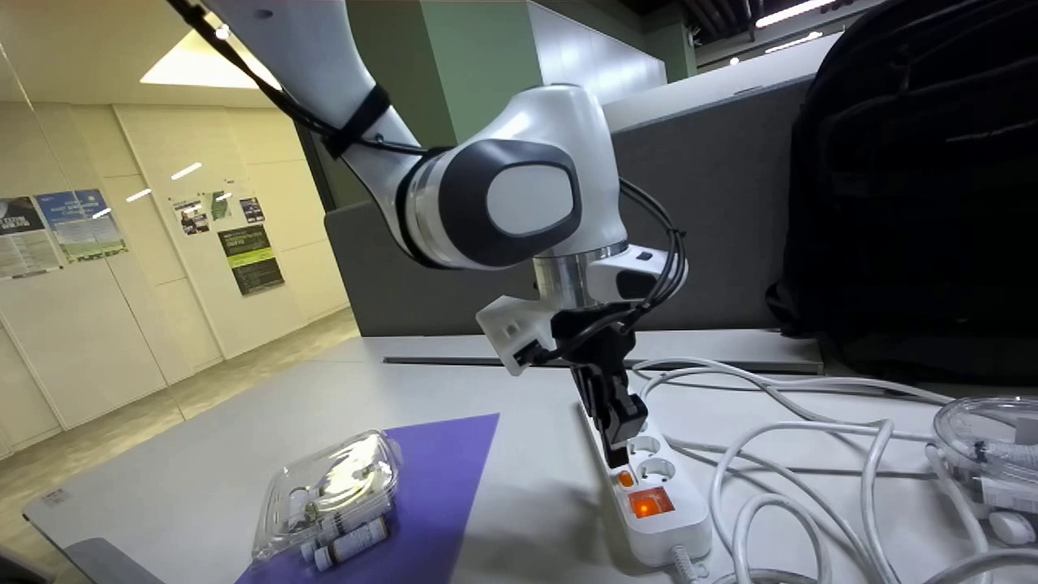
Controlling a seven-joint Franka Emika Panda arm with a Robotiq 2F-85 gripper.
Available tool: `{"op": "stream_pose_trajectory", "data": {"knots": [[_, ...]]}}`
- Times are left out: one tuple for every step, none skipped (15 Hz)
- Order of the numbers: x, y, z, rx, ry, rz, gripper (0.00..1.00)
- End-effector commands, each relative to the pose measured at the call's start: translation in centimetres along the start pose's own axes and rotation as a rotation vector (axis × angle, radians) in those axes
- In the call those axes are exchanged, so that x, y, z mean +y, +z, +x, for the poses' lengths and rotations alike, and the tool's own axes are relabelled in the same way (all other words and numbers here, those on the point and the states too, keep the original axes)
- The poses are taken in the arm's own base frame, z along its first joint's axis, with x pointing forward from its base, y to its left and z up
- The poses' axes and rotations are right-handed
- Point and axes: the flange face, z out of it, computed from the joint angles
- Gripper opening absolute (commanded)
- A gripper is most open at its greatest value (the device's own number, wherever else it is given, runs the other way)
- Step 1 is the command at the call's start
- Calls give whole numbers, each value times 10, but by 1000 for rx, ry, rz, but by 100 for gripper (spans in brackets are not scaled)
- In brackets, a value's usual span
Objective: Turn on the second switch from the right
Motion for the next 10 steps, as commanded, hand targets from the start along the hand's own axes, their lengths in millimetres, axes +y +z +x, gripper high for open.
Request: {"op": "stream_pose_trajectory", "data": {"knots": [[0,5,9,1,31,-2,0],[0,7,10,0,31,-4,0],[0,9,10,-2,31,-5,0],[0,11,11,-2,29,-7,0],[-1,13,11,-4,27,-9,0],[-1,14,11,-6,26,-11,0],[-2,16,12,-8,25,-13,0],[-2,16,13,-9,25,-13,0],[-2,17,13,-10,24,-14,0],[-3,18,13,-12,23,-16,0]]}}
